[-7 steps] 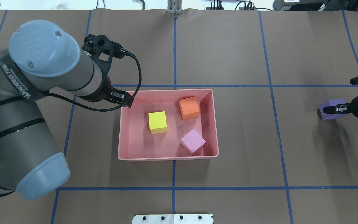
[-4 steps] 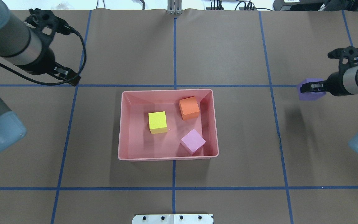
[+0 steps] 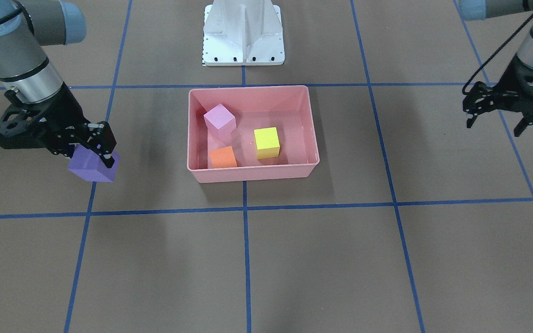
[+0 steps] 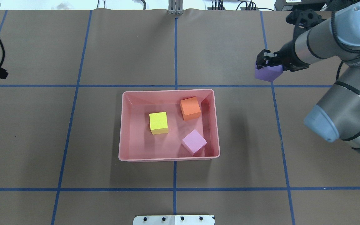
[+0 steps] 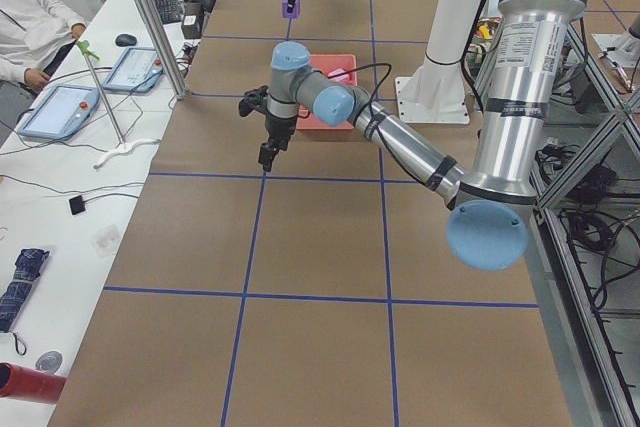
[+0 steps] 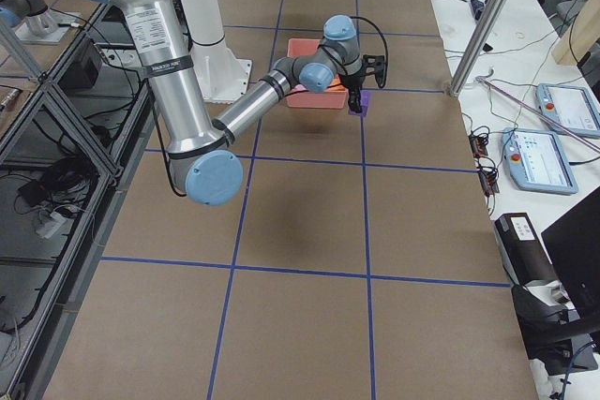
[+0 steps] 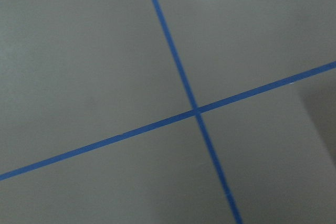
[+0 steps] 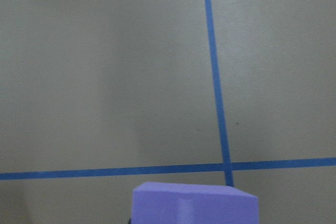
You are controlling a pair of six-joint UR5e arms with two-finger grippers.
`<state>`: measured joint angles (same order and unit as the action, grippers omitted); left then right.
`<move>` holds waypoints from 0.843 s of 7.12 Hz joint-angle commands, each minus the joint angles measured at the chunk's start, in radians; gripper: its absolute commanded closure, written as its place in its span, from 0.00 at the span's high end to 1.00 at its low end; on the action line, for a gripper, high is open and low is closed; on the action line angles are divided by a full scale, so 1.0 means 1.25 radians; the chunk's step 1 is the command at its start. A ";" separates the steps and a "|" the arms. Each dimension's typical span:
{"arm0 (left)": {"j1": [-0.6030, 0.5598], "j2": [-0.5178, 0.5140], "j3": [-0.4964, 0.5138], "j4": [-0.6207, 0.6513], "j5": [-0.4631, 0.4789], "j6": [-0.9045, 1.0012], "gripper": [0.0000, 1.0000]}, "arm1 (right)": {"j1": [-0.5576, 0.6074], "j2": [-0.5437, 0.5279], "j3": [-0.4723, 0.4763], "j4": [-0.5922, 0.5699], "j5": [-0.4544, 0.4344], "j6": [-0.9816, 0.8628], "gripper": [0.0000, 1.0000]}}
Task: Place blocks into pink bin with both arms
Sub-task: 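Carry the purple cube with the right gripper into the pink bin and release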
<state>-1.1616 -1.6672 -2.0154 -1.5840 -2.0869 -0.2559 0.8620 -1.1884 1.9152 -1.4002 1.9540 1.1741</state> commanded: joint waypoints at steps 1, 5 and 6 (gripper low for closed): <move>-0.056 0.027 0.035 -0.043 -0.067 -0.042 1.00 | -0.109 0.122 0.001 -0.092 -0.099 0.125 0.00; -0.059 0.032 0.042 -0.045 -0.072 -0.042 1.00 | -0.300 0.222 -0.010 -0.188 -0.297 0.254 0.00; -0.056 0.029 0.044 -0.045 -0.072 -0.043 1.00 | -0.336 0.224 -0.023 -0.188 -0.336 0.275 0.25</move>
<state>-1.2344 -1.6286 -1.9634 -1.6397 -2.1765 -0.3065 0.5074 -0.9188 1.9017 -1.6287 1.6041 1.4804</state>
